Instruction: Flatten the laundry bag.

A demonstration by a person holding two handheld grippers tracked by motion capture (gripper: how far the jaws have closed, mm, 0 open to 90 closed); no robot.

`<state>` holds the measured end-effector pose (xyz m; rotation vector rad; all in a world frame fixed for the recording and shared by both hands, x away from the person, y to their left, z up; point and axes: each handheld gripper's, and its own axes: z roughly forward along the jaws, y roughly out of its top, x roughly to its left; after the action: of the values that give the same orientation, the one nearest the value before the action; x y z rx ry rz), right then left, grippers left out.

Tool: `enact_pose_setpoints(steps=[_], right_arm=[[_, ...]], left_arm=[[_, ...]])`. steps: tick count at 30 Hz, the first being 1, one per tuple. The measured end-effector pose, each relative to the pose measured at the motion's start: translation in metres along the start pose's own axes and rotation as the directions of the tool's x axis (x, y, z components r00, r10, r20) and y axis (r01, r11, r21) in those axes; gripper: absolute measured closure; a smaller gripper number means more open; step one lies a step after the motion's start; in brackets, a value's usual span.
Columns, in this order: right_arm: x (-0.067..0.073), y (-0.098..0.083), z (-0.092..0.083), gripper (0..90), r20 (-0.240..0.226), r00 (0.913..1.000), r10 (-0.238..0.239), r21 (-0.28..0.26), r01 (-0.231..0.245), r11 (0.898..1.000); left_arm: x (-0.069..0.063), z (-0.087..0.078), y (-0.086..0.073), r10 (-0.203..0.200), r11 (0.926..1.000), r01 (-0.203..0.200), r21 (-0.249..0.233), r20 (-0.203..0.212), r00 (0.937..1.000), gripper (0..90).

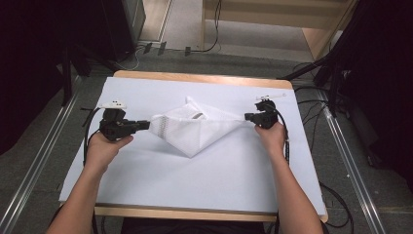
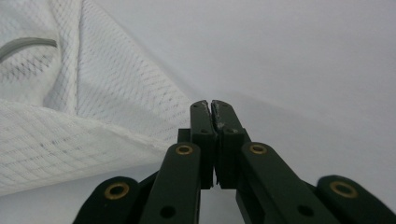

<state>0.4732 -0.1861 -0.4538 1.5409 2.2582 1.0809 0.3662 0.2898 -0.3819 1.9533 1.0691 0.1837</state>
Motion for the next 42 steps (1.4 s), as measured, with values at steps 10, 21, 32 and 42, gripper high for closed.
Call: enact_pose_setpoints(steps=[10,21,32,42], right_arm=[[-0.004,-0.019,-0.006,86.1,0.04,0.9992,-0.006,0.061,0.003,0.998],[0.024,-0.006,-0.023,85.8,-0.019,0.999,-0.04,-0.042,0.039,0.998],[0.059,0.004,-0.005,89.6,-0.102,0.9871,-0.123,-0.01,0.123,0.992],[0.068,0.001,0.015,89.6,-0.131,0.9799,-0.15,0.045,0.157,0.986]], left_arm=[[-0.023,0.003,-0.013,0.015,0.9986,-0.018,0.051,0.044,0.9989,89.9],[-0.033,0.007,-0.024,0.02,0.9946,-0.029,0.099,0.096,0.9952,89.1],[-0.038,0.007,-0.032,0.02,0.99,-0.034,0.137,0.106,0.9941,89.0],[-0.04,-0.003,-0.041,0.049,0.987,-0.058,0.15,0.063,0.9968,71.3]])
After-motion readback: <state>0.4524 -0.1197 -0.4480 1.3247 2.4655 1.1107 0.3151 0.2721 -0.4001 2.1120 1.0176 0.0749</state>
